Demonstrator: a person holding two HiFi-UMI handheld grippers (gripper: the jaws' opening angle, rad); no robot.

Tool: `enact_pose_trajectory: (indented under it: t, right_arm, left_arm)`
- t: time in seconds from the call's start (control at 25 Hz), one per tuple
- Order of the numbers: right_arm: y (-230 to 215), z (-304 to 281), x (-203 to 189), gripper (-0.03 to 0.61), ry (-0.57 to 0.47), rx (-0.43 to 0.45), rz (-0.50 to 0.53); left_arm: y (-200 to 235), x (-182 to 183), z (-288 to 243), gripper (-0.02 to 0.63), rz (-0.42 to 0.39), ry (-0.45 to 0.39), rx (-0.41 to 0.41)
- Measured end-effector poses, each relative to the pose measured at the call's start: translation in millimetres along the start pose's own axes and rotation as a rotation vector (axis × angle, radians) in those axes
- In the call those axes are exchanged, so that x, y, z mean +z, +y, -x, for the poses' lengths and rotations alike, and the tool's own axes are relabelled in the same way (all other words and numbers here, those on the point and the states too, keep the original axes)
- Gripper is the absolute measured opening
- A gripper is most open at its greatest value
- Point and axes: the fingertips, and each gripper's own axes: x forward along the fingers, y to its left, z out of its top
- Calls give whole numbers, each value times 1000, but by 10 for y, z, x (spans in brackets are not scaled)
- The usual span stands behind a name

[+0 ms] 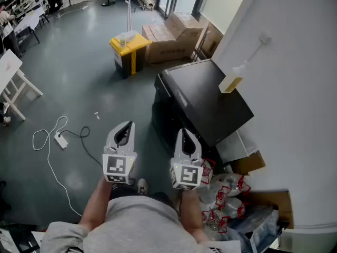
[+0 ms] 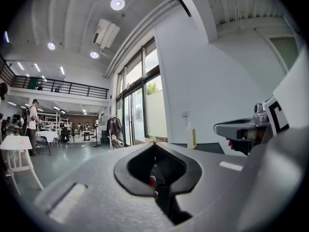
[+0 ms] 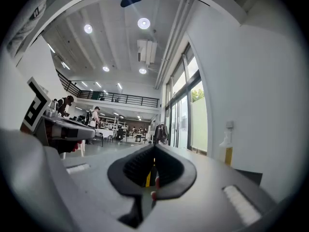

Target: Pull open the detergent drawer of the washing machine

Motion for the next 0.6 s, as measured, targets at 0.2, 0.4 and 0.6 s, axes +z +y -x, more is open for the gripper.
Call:
enact_pose_trajectory:
  t: [0.2,0.4,0.6]
  right_arm:
    - [-40,3,24,5,-11,-3,-2]
    - [-106,-13,-5,5,-3,-15,2]
    - [-162,-43,-18,5,-1,-23,-8]
  left_arm:
    - [-51,36,-17,11,-7,-8,-5]
    - [-98,52,-50,11,-10,-11,-9]
    - [-128,48,-99,11,-7,-11,-19]
